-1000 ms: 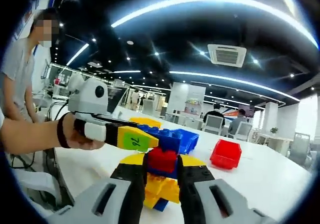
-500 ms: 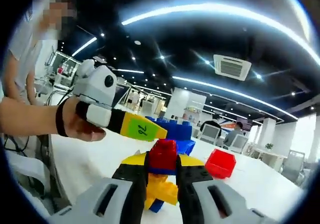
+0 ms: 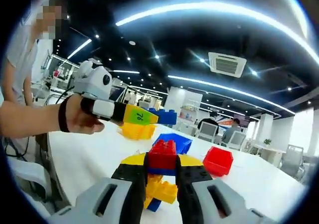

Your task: Take apart the toy blocks one by one and place each separated block into its matching bin, sorting the blocks by their type until all the connected pieces are disassembled and separated into the correct bins

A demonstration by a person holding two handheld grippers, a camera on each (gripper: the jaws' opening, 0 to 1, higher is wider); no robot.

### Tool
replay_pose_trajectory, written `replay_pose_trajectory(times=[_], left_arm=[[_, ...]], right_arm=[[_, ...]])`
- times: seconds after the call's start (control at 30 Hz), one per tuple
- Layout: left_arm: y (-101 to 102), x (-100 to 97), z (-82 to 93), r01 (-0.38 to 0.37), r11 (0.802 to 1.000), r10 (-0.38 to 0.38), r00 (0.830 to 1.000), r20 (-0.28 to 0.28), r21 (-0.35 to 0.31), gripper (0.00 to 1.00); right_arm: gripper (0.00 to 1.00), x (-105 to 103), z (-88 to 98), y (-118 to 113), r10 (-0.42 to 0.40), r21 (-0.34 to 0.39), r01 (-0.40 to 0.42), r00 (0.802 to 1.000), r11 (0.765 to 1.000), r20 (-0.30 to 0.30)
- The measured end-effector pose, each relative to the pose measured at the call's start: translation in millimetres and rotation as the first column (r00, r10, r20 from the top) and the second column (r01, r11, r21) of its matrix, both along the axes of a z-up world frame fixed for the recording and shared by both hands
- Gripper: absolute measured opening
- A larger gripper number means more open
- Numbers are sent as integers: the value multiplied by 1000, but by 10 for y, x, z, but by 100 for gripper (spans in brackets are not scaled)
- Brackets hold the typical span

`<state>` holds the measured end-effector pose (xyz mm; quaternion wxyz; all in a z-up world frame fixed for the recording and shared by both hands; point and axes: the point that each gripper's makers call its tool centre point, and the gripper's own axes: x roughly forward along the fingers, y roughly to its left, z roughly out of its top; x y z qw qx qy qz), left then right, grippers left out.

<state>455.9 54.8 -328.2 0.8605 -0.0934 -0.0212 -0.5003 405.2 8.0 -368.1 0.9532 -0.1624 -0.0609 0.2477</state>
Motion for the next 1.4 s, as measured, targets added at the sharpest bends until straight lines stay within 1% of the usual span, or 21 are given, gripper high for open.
replay_pose_trajectory(times=[0.1, 0.17, 0.23, 0.33, 0.37, 0.43, 0.5, 0.57, 0.73, 0.83, 0.9, 1.0, 1.07, 1.1, 1.17, 1.2, 1.23, 1.3, 1.33, 1.4], left_arm=[[83, 136, -10, -66, 997, 66, 998, 13, 30, 25], [112, 205, -17, -95, 995, 95, 995, 9, 34, 25], [196, 354, -55, -167, 984, 167, 986, -3, 56, 25], [250, 502, -93, -215, 974, 217, 976, -23, 73, 25], [264, 551, -92, -230, 970, 232, 972, -24, 73, 25], [292, 640, -106, -255, 964, 258, 966, -33, 80, 25], [339, 788, -136, -293, 952, 298, 953, -59, 88, 25], [358, 900, -147, -307, 948, 313, 946, -84, 84, 25], [424, 1238, -174, -380, 918, 391, 916, -95, 115, 26], [430, 1408, -189, -405, 903, 419, 903, -92, 142, 26], [439, 1526, -186, -429, 890, 444, 892, -83, 158, 26], [446, 1718, -197, -450, 876, 469, 878, -91, 172, 26], [453, 1835, -231, -456, 869, 478, 874, -90, 191, 26], [470, 1895, -245, -467, 862, 490, 867, -93, 195, 26], [472, 1984, -274, -475, 857, 500, 860, -102, 202, 26], [498, 2067, -335, -489, 840, 522, 847, -101, 234, 26], [499, 2103, -354, -496, 833, 530, 843, -95, 244, 26], [493, 2210, -433, -503, 822, 544, 833, -104, 267, 26], [513, 2254, -459, -516, 811, 559, 823, -104, 274, 26], [525, 2311, -483, -525, 806, 568, 816, -109, 274, 26]], right_arm=[[23, 5, 1, -14, -3, 1, 3, 1000, 1000, 1], [23, 7, 0, -14, -5, 1, 5, 1000, 1000, 2], [23, 11, 8, -19, -9, -1, 9, 1000, 1000, 5], [23, 13, 9, -18, -8, 1, 8, 1000, 1000, 4], [23, 23, 87, -112, -7, -2, 7, 1000, 1000, 9], [23, 28, 96, -134, -6, -8, 6, 1000, 1000, 12], [23, 29, 96, -141, -5, -12, 5, 1000, 1000, 13], [23, 23, 104, -142, -4, -9, 4, 1000, 1000, 13], [23, 14, 105, -139, -3, -8, 3, 1000, 1000, 17], [23, 12, 114, -142, -2, -2, 2, 1000, 1000, 16], [23, 12, 120, -149, -5, 1, 5, 1000, 1000, 17], [23, 0, 129, -136, 0, 3, 0, 1000, 1000, 20], [23, -12, 125, -121, 4, -3, -4, 1000, 1000, 23], [23, -14, 124, -119, 5, -8, -4, 1000, 1000, 26], [23, -13, 125, -116, 6, -10, -5, 1000, 1000, 27], [23, -10, 126, -117, 6, -10, -6, 1000, 1000, 25], [23, -9, 126, -118, 6, -9, -6, 1000, 1000, 25], [23, -10, 128, -122, 3, -8, -3, 1000, 1000, 25], [23, -9, 126, -125, 2, -6, -2, 1000, 1000, 23], [23, 3, 133, -129, 1, -5, -1, 1000, 1000, 24]])
